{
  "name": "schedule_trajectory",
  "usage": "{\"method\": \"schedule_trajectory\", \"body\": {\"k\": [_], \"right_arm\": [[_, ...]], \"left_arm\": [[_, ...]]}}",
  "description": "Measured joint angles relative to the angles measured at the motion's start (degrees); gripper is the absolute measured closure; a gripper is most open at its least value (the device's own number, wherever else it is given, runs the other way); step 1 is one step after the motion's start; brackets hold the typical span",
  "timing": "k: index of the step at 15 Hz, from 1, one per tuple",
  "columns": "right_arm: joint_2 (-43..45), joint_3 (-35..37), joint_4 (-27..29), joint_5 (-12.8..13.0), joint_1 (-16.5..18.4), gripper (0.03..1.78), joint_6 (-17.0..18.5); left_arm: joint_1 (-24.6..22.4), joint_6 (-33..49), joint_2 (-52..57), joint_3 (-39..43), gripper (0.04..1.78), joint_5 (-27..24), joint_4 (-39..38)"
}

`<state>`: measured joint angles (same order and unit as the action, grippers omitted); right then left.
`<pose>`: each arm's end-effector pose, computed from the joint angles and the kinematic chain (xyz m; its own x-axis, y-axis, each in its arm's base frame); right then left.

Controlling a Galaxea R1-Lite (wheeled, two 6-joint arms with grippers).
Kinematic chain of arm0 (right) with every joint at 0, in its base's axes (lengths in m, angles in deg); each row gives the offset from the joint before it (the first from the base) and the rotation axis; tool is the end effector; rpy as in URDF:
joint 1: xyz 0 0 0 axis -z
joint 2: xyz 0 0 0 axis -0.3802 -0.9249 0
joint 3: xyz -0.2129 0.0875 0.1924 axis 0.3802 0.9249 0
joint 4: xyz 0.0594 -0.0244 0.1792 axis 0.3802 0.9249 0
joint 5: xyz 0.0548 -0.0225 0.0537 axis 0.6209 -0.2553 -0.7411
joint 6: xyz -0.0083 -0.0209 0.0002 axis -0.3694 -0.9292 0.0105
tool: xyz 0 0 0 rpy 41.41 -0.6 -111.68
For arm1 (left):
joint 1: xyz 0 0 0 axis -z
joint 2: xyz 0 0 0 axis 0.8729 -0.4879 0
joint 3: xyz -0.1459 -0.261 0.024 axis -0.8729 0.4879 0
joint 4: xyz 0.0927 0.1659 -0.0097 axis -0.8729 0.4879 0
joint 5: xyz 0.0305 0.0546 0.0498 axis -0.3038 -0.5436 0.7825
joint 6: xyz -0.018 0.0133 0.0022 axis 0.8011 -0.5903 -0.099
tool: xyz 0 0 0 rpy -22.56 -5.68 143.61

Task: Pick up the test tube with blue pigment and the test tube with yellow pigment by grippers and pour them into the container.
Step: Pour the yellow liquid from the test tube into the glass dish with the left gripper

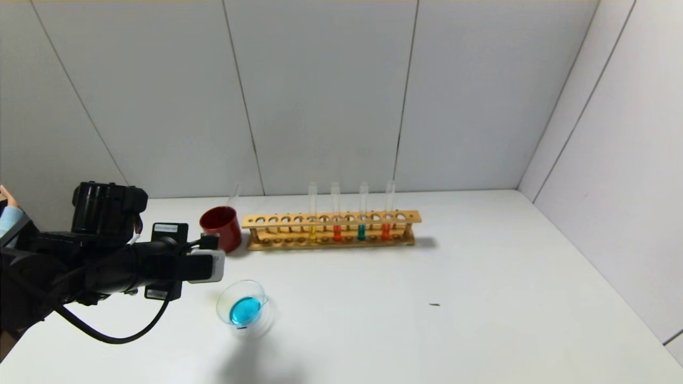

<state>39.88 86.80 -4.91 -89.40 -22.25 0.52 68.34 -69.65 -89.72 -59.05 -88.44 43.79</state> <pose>-0.0228 0.0002 0.0758 1.0000 0.0035 0.0027 -0.0035 1.0000 -0.0042 0.2611 -0.0375 0.1338 0.7781 -0.2362 -0.5820 0.5996 0.0034 0.8003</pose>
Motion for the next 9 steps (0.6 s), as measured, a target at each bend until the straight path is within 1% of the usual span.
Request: {"method": "schedule_trajectory", "body": {"k": [3,6,9], "right_arm": [[0.0,0.0,0.0,0.0,0.0,0.06,0.0],[0.0,0.0,0.0,0.0,0.0,0.06,0.0],[0.0,0.0,0.0,0.0,0.0,0.06,0.0]], "left_arm": [[-0.4,-4.4,-0.7,0.0,1.5,0.8,0.1],[-0.9,-7.6,-1.9,-1.2,1.5,3.5,0.1],[-0.8,-13.8,-3.4,-3.5,1.5,5.1,0.1]]}}
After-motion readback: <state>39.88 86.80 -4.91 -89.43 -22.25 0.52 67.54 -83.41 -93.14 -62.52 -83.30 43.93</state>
